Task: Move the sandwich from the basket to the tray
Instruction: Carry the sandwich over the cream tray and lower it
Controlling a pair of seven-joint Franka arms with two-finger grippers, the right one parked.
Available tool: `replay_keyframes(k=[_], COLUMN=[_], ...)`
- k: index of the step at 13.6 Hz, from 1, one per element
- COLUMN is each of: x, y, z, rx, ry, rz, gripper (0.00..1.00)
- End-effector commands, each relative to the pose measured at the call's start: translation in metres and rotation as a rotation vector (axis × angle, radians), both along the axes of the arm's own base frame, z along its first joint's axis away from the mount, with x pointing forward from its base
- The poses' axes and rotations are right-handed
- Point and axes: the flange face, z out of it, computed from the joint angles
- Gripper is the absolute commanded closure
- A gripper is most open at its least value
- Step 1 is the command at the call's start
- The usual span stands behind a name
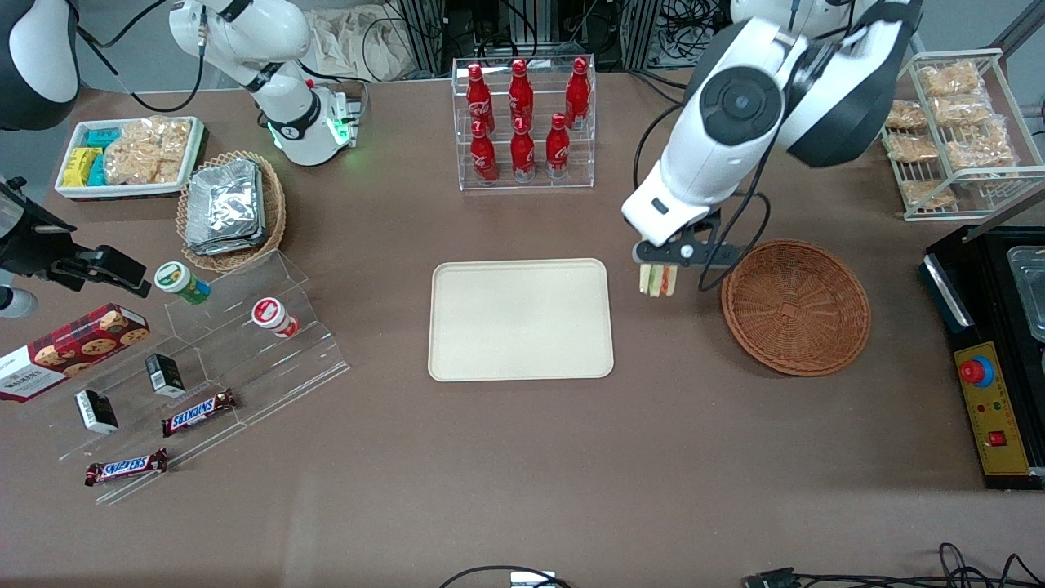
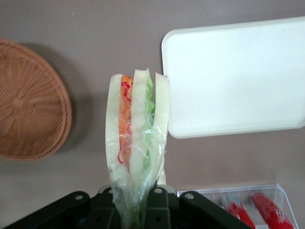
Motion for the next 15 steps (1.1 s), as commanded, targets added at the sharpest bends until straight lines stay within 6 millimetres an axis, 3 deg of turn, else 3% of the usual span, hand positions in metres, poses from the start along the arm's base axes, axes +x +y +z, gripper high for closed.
replay_keyframes(k=[1, 6, 10, 15], x=[-0.003, 0.004, -0.016, -0.021], y=[-0.015, -0.056, -0.098, -0.099], z=[-0.046, -0.155, -0.217, -0.247], rx=[-0.01, -0.006, -0.005, 0.042], ry=[-0.035, -0.049, -0.05, -0.068], rz=[-0.009, 0.029, 0.05, 0.011], gripper=[0.83, 0.83, 0.84, 0.84])
